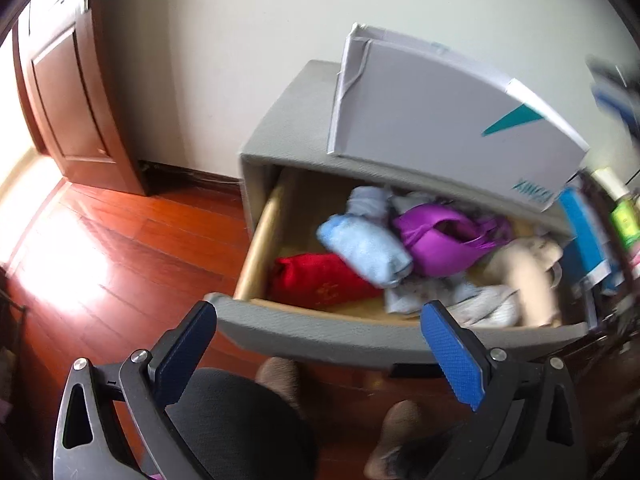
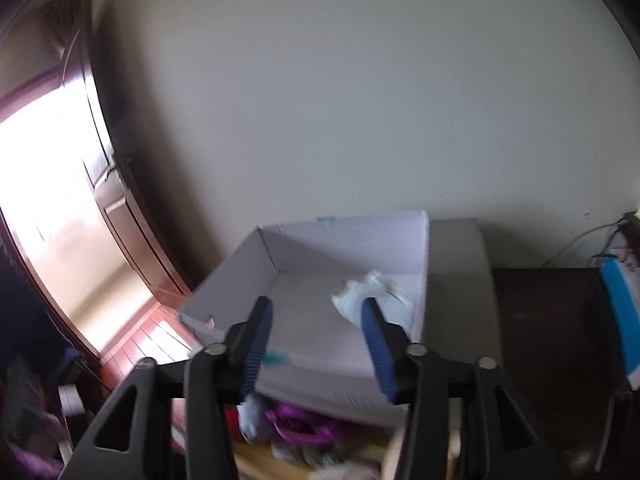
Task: Take underwear out of drawer
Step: 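Grasp the beige bra cup in the drawer with the right gripper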
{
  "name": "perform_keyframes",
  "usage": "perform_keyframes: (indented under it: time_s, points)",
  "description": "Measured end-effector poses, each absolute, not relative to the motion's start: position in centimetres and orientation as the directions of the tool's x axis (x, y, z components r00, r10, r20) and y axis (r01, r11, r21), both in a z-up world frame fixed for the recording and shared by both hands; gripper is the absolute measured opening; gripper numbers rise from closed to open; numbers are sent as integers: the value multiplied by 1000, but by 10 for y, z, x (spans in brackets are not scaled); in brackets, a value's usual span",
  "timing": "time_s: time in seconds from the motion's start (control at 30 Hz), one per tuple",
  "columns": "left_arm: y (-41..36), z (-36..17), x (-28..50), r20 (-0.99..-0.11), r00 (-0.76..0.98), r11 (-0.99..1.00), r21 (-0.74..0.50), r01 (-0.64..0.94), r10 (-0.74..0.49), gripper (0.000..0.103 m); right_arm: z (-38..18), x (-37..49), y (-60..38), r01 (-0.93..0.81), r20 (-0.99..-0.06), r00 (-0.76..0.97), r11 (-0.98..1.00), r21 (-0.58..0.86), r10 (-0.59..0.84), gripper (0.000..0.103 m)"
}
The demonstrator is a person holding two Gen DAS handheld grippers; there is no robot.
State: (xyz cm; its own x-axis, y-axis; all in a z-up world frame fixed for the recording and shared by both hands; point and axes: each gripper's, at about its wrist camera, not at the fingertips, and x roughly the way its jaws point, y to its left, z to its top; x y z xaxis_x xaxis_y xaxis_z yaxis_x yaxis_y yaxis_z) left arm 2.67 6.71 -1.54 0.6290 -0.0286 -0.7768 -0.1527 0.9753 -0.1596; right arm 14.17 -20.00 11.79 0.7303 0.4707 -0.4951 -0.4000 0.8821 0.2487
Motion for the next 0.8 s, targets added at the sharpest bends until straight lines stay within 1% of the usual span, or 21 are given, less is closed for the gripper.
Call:
perform_keyframes:
  time_s: [0.07,0.1,0.17,0.2,0.27,0.3,0.4,0.5,0.53,0.6,0.67,0.73,0.8]
  points:
    - [65,-17,30,-769,632,960,-240,-147,-95,102,105,120,-212,-386,-527,722,894,230,447,53]
    - [63,-20,34,-774,625,952,-258,-162,-103,102,99,113,-216,-380,-540,714,895,234,444,53]
    - [60,-30,45,-805,589,942,-248,-224,-72,102,88,99,-225,-372,-553,697,889,265,457,53]
    - [60,-40,55,-841,536,930,-248,-272,-67,100,82,92,-229,-369,-556,689,885,283,465,53]
    - [61,-55,67,-882,464,902,-267,-339,-87,96,76,82,-233,-371,-560,679,880,297,476,53]
    - [61,-59,70,-894,444,889,-248,-386,-56,95,74,79,-233,-373,-561,676,878,300,479,53]
    - [59,-67,74,-909,414,871,-239,-429,-46,95,61,76,-230,-404,-577,642,862,305,505,53]
    - [63,-83,79,-939,342,838,-212,-503,-33,95,47,83,-234,-406,-635,611,876,261,473,53]
    - [64,-93,83,-954,296,826,-198,-528,-39,97,40,86,-236,-405,-655,593,877,261,469,53]
    - [69,-102,83,-954,290,798,-229,-557,-71,98,22,98,-234,-382,-714,539,885,267,448,53]
    - [70,-105,83,-953,295,802,-225,-553,-64,103,5,106,-229,-361,-753,505,896,260,422,53]
    - [71,-107,82,-948,311,811,-238,-535,-73,103,-12,111,-225,-349,-791,459,901,258,405,53]
    - [72,-108,81,-944,318,812,-255,-524,-91,103,-24,110,-226,-340,-810,437,906,253,390,53]
